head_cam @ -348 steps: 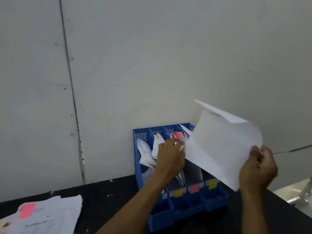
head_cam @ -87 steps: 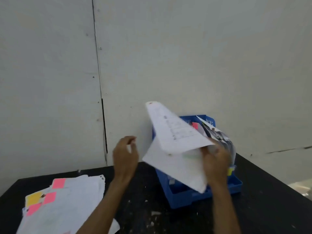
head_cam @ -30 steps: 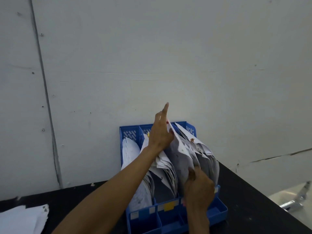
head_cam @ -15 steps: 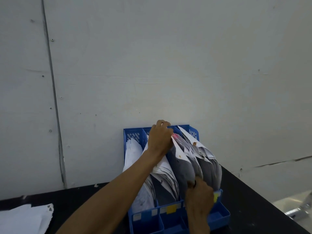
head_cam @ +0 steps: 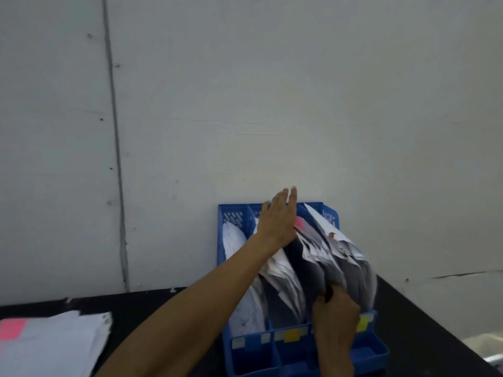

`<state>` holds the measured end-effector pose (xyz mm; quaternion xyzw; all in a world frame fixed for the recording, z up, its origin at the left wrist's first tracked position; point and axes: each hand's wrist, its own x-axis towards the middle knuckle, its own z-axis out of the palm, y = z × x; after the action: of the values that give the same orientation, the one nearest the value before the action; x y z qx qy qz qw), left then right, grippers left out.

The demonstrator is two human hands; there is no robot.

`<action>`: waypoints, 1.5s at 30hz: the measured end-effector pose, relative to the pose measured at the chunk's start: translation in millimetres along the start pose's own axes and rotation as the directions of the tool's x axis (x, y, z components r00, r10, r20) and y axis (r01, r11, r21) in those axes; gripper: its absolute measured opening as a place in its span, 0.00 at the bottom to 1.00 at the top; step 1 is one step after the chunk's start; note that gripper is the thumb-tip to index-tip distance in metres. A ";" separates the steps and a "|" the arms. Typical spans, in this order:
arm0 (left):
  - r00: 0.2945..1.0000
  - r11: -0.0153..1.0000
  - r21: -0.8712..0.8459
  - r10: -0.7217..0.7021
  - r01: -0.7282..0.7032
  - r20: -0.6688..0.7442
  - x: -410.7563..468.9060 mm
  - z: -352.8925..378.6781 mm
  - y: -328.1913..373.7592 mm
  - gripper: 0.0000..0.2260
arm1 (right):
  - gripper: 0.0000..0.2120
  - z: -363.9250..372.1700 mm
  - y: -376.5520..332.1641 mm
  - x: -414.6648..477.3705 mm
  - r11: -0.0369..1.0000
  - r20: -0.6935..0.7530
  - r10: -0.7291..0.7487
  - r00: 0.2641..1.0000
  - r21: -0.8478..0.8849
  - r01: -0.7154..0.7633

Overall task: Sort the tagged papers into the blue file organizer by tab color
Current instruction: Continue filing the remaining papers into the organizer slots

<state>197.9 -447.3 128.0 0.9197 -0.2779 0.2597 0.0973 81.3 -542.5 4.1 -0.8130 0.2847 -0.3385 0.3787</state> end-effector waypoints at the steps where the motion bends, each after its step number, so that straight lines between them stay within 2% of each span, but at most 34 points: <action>1: 1.000 0.999 -0.052 0.007 -0.007 -0.003 -3.2 -8.3 -2.8 0.36 | 0.11 -3.8 -3.8 1.7 1.000 -0.018 -0.007 1.000 0.005 0.007; 3: 0.997 0.980 -0.200 -0.012 -0.003 -0.074 -14.9 -22.0 -16.8 0.29 | 0.15 -13.8 -15.3 1.1 0.998 -0.101 -0.064 0.993 0.008 0.065; 7: 0.915 0.916 -0.389 -0.236 0.098 -0.326 -84.8 -42.1 -92.3 0.20 | 0.22 -27.4 -52.4 -24.5 0.948 -0.262 -0.284 0.922 0.064 0.311; 10: 0.865 0.883 -0.382 -0.399 0.272 -0.305 -164.8 -50.1 -157.3 0.18 | 0.15 -24.2 -82.7 -55.7 0.901 -0.253 -0.383 0.889 0.109 0.419; 12: 0.820 0.853 -0.296 -0.505 0.429 -0.269 -227.9 -54.6 -197.1 0.18 | 0.12 -15.5 -98.6 -82.6 0.854 -0.234 -0.455 0.859 0.158 0.495; 14: 0.722 0.754 -0.236 -0.655 0.613 -0.223 -295.8 -58.6 -231.7 0.17 | 0.10 -1.7 -115.3 -123.6 0.773 -0.190 -0.559 0.807 0.234 0.590; 16: 0.575 0.603 -0.212 -0.798 0.769 -0.181 -356.0 -62.8 -253.9 0.14 | 0.06 23.5 -125.4 -172.1 0.727 -0.028 -0.636 0.771 0.311 0.612; 18: 0.432 0.444 -0.121 -0.895 0.888 -0.113 -402.1 -68.9 -265.6 0.13 | 0.05 54.6 -134.8 -225.1 0.775 0.256 -0.614 0.746 0.373 0.510; 20: 0.345 0.347 -0.026 -0.937 0.938 -0.057 -429.9 -71.6 -266.7 0.14 | 0.03 86.0 -135.8 -273.3 0.851 0.522 -0.525 0.672 0.297 0.434; 21: 0.324 0.324 -0.002 -0.945 0.946 -0.040 -442.2 -72.0 -267.8 0.14 | 0.07 100.6 -135.7 -297.6 0.884 0.617 -0.455 0.642 0.228 0.408; 23: 0.315 0.315 0.012 -0.949 0.949 -0.029 -460.1 -67.7 -269.4 0.14 | 0.15 120.8 -136.5 -339.2 0.926 0.703 -0.316 0.637 0.082 0.368; 25: 0.306 0.308 -0.029 -0.950 0.951 -0.065 -470.6 -63.6 -271.8 0.16 | 0.20 129.2 -137.6 -366.5 0.932 0.681 -0.245 0.690 -0.032 0.362; 27: 0.289 0.296 -0.074 -0.953 0.952 -0.096 -474.0 -64.1 -275.3 0.18 | 0.21 132.6 -138.8 -377.1 0.936 0.632 -0.235 0.738 -0.059 0.348; 31: 0.290 0.300 -0.128 -0.953 0.945 -0.090 -474.8 -67.0 -282.5 0.17 | 0.18 129.4 -134.1 -369.7 0.982 0.633 -0.186 0.751 0.084 0.171; 34: 0.265 0.279 -0.209 -0.960 0.937 -0.094 -473.2 -69.0 -285.2 0.17 | 0.13 126.2 -129.0 -363.0 0.981 0.626 -0.191 0.756 0.138 0.134; 38: 0.248 0.262 -0.256 -0.965 0.930 -0.087 -474.8 -71.3 -288.2 0.16 | 0.02 128.1 -125.9 -357.9 0.974 0.616 -0.201 0.761 0.210 0.086; 45: 0.237 0.250 -0.240 -0.968 0.938 -0.083 -475.8 -69.1 -288.5 0.17 | 0.05 131.5 -120.0 -351.9 0.935 0.609 -0.258 0.750 0.351 0.036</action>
<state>-7.6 32.7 -76.5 0.8547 0.3342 0.2236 0.3282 -7.3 -167.6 -80.3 -0.8275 0.0127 -0.1083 0.5508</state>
